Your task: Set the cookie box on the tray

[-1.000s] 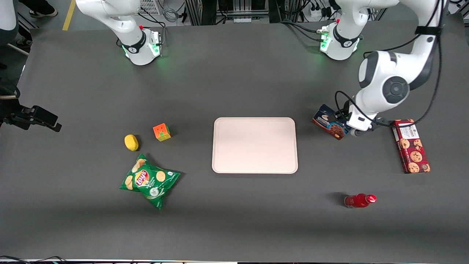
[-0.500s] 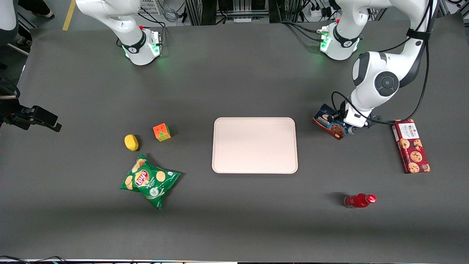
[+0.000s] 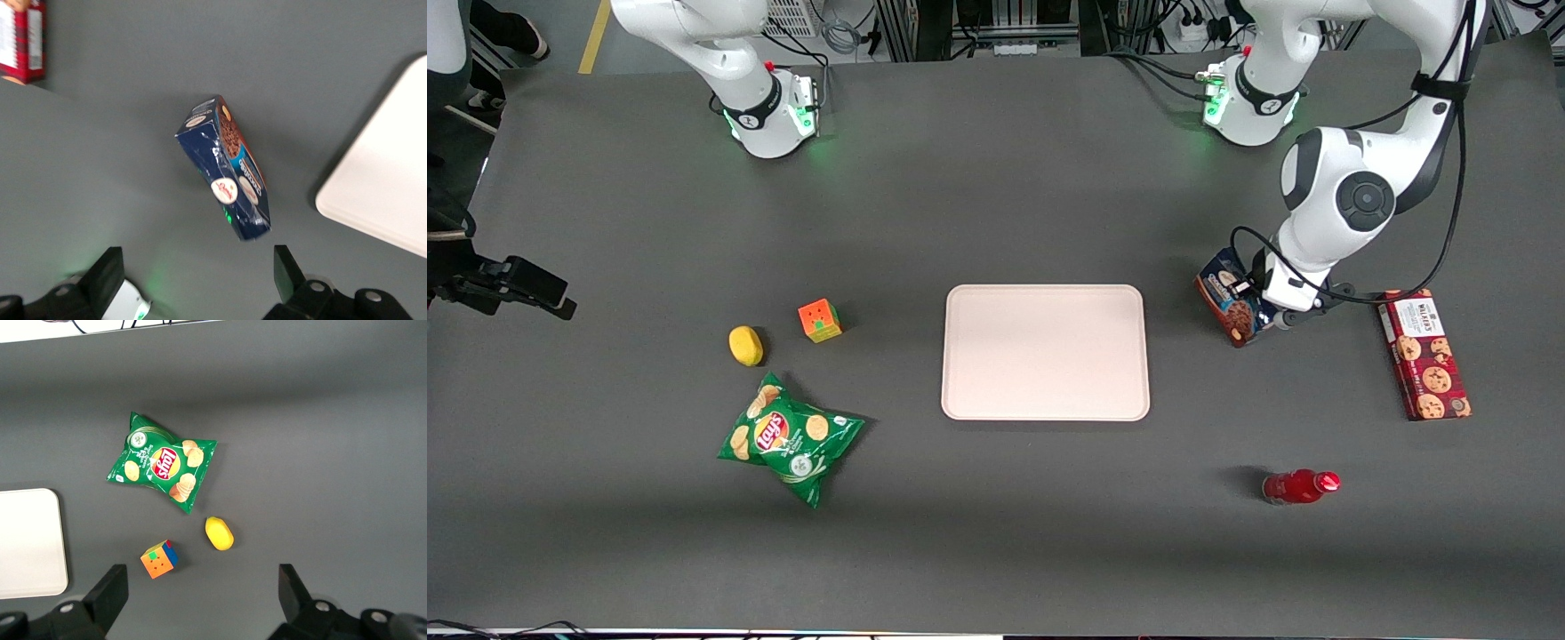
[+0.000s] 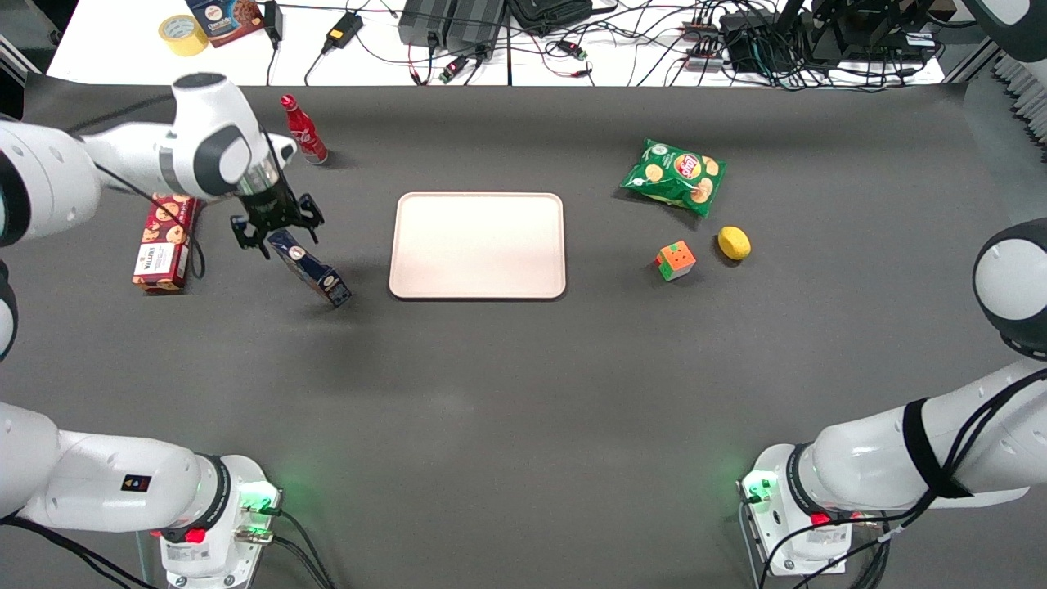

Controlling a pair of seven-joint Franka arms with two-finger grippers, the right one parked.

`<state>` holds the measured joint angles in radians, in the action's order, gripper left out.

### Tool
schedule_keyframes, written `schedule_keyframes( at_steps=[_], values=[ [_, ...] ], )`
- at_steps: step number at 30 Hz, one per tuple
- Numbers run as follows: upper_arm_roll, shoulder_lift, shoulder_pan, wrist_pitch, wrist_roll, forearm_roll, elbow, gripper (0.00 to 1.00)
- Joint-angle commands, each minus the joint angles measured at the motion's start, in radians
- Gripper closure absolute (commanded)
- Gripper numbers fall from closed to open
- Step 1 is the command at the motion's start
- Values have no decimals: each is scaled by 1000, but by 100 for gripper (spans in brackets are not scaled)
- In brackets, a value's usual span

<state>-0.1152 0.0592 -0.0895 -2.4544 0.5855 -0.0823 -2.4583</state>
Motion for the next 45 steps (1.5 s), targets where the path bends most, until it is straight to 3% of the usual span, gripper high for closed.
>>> schedule_keyframes(
  at_steps=[1, 11, 22, 27, 32, 39, 45],
  values=[
    [-1, -35, -6, 102, 8, 1, 91, 87],
    [-1, -24, -7, 566, 7, 19, 519, 87],
    [-90, -19, -7, 801, -1, 61, 840, 86],
    [-152, -16, -7, 807, -61, 61, 866, 86],
    [-221, 85, -7, 747, -98, 65, 866, 86],
    [-310, 249, -9, 641, -98, 173, 835, 86],
    [-331, 344, -10, 555, -98, 205, 797, 86]
  ],
)
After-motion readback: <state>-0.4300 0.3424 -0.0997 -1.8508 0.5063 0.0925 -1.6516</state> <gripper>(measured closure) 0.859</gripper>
